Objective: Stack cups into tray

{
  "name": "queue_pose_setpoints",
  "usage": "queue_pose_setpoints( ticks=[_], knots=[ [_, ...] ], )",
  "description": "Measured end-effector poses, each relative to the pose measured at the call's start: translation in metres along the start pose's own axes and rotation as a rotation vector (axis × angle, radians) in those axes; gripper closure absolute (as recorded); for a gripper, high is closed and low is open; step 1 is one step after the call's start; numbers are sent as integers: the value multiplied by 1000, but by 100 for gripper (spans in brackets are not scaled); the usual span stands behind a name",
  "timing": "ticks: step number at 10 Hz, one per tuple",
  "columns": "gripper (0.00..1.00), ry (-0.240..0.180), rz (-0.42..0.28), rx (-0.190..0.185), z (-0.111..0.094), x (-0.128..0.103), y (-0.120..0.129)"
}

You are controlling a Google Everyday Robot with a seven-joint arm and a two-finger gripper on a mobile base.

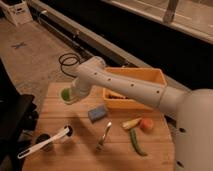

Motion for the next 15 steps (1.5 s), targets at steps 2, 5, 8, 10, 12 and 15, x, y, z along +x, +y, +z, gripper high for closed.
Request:
queue_pose_setpoints(
  ticks=[2, 5, 8, 10, 12, 15],
  knots=[
    [94, 71, 42, 10, -57, 38, 10],
    [94, 137, 100, 27, -115, 76, 25],
    [94, 137, 100, 26, -114, 76, 25],
    [94, 135, 96, 25, -112, 74, 24],
    [94, 160, 129, 8, -113, 83, 29],
    [94, 210, 201, -21, -126, 125, 53]
  ],
)
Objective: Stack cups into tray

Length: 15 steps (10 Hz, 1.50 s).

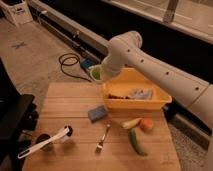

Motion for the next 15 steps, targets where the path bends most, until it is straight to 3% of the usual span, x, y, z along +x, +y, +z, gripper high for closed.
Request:
queue_pose_setpoints(
  ticks=[4, 6, 9, 14, 15],
  knots=[
    [94, 43, 120, -64, 1, 96, 41],
    [94, 45, 191, -113, 34, 161, 57],
    [94, 44, 230, -122, 65, 198, 67],
    [94, 41, 229, -123, 69, 201, 67],
    [94, 20, 224, -99, 73, 199, 69]
  ],
)
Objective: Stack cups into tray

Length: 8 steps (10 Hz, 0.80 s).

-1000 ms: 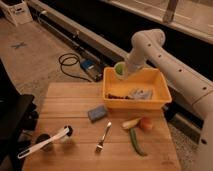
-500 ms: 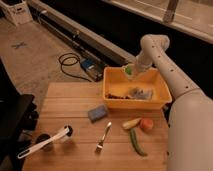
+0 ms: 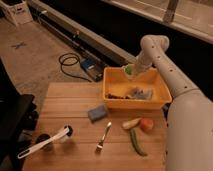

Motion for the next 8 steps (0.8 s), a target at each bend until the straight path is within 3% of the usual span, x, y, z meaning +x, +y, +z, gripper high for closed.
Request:
queue_pose_setpoints(
  ticks=[4, 6, 8],
  knots=[
    [93, -82, -28, 50, 20, -14, -1],
    [82, -94, -41, 48, 30, -16, 3],
    [58, -65, -54, 7, 52, -21, 4]
  ],
)
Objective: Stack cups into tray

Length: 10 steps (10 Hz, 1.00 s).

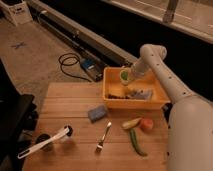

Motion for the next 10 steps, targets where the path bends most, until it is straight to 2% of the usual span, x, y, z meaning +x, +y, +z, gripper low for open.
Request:
queue_pose_setpoints(
  ticks=[1, 3, 4, 8, 10],
  knots=[
    [50, 3, 6, -5, 4, 2, 1],
    [26, 7, 27, -22, 14, 7, 6],
    [22, 8, 28, -25, 16, 7, 5],
    [20, 32, 27, -34, 15, 8, 4],
    [20, 91, 19, -24, -4, 8, -2]
  ],
)
